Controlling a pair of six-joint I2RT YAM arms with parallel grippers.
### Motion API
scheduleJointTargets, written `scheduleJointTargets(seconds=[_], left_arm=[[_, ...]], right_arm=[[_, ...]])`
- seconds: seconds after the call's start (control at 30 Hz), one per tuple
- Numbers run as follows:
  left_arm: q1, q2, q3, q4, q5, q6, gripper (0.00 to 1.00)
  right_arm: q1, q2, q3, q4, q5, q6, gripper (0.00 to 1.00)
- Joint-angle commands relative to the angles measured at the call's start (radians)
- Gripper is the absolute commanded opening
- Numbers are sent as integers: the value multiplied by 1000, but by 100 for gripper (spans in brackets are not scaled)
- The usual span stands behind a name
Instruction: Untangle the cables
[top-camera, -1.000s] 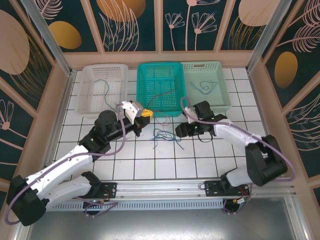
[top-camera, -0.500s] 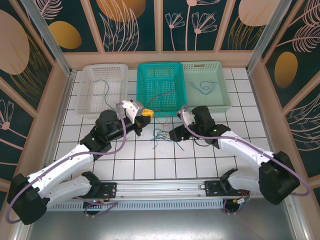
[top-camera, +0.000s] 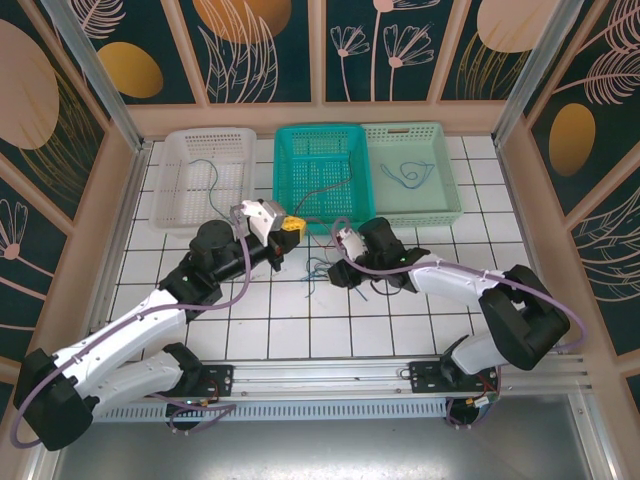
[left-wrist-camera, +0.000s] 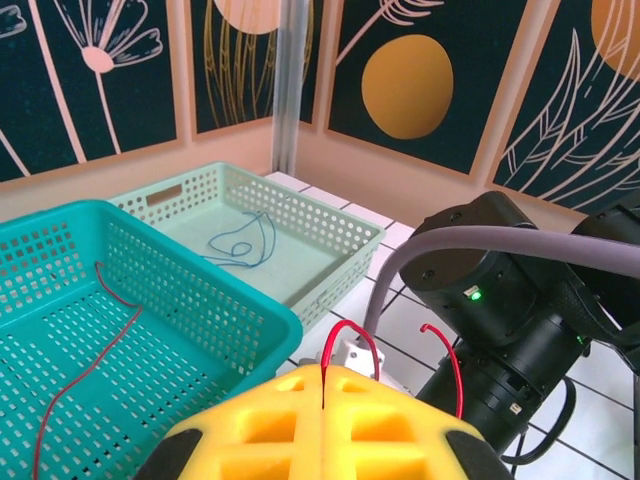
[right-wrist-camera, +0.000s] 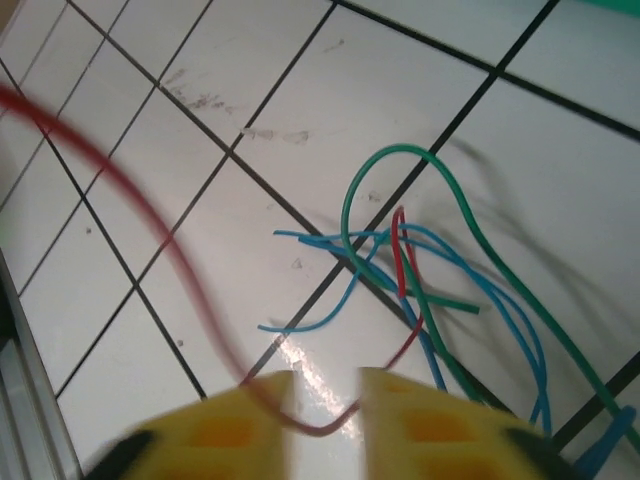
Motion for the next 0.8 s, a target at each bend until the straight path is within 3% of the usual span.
scheduleJointTargets(seconds=[0.0, 0.2, 0.47, 0.6, 0.77], left_arm=[[5, -36, -1, 27, -52, -2, 0], [4, -56, -26, -44, -179, 34, 1], [5, 45, -48, -133, -308, 61, 2], [5, 85, -51, -142, -367, 67, 4], [4, 101, -50, -153, -451, 71, 5]], right_arm=[[4, -33, 31, 29, 22, 9, 0], [-5, -178, 83, -168, 59, -5, 0], [-46, -304, 208, -410, 72, 10, 0], [-77, -325, 277, -505, 27, -9, 0], [-98, -271, 341, -652, 86, -17, 0]])
